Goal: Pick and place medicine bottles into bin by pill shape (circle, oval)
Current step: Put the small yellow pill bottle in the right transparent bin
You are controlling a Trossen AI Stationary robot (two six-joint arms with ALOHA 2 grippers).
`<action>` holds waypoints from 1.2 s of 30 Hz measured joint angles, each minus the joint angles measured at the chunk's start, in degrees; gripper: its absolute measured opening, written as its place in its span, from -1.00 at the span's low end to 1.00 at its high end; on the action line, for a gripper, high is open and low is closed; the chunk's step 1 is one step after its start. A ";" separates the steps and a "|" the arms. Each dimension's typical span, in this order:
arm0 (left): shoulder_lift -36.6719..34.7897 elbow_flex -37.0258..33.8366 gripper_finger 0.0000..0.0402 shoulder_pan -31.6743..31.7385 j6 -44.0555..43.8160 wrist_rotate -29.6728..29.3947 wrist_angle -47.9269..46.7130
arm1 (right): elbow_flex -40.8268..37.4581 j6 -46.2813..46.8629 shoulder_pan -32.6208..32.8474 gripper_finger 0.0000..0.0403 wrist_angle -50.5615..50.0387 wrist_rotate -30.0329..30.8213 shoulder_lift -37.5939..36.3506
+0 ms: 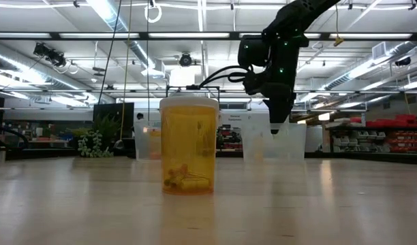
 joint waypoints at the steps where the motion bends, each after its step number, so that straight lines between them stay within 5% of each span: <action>1: 0.00 0.00 -0.82 0.02 0.00 0.00 0.01 | 0.00 0.01 0.00 -0.31 0.05 -0.01 0.00; 36: 0.00 0.00 -0.80 0.00 -0.01 0.00 0.00 | 0.00 0.85 0.00 -0.21 -0.04 -0.01 0.02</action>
